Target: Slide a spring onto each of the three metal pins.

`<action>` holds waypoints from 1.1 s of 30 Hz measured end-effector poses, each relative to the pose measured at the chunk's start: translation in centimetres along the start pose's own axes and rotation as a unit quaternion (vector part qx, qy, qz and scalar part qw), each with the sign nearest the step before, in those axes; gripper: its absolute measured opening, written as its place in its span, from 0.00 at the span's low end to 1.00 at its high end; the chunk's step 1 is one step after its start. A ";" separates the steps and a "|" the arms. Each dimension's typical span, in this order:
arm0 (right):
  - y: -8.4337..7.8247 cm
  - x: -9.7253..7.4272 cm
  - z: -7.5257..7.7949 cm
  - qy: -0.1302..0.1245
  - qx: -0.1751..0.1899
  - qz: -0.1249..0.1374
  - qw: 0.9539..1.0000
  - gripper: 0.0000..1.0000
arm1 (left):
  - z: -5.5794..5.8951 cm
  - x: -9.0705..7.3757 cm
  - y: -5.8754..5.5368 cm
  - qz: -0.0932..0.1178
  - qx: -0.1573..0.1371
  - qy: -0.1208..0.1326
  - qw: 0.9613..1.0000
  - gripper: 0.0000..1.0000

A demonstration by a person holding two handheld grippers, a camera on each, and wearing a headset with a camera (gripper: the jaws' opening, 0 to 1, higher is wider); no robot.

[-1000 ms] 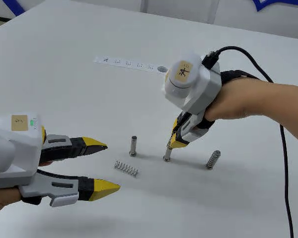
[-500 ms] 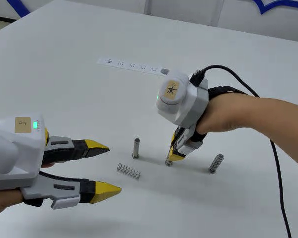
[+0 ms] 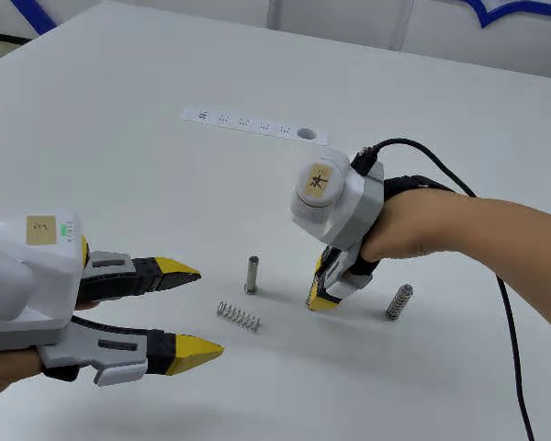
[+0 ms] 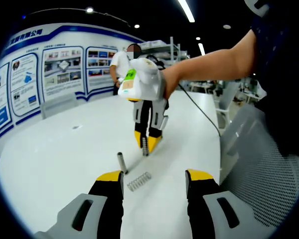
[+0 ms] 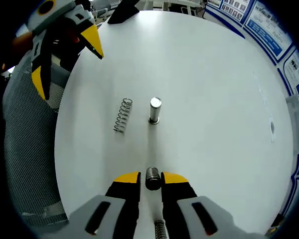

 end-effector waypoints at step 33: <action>5.0 2.2 -4.2 -0.003 0.035 0.091 0.995 0.16 | -0.1 -0.7 -0.1 -0.003 -0.001 0.011 1.000 0.51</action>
Point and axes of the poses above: the centre of the closed fingertips' face, and the gripper's own axes: x roughly forward along the fingers, z roughly to its right, y roughly out of its top, the point moved 6 cm from there along -x, roughly backward along the fingers, and after that the axes turned 9 degrees about z, right-handed, at the moved point
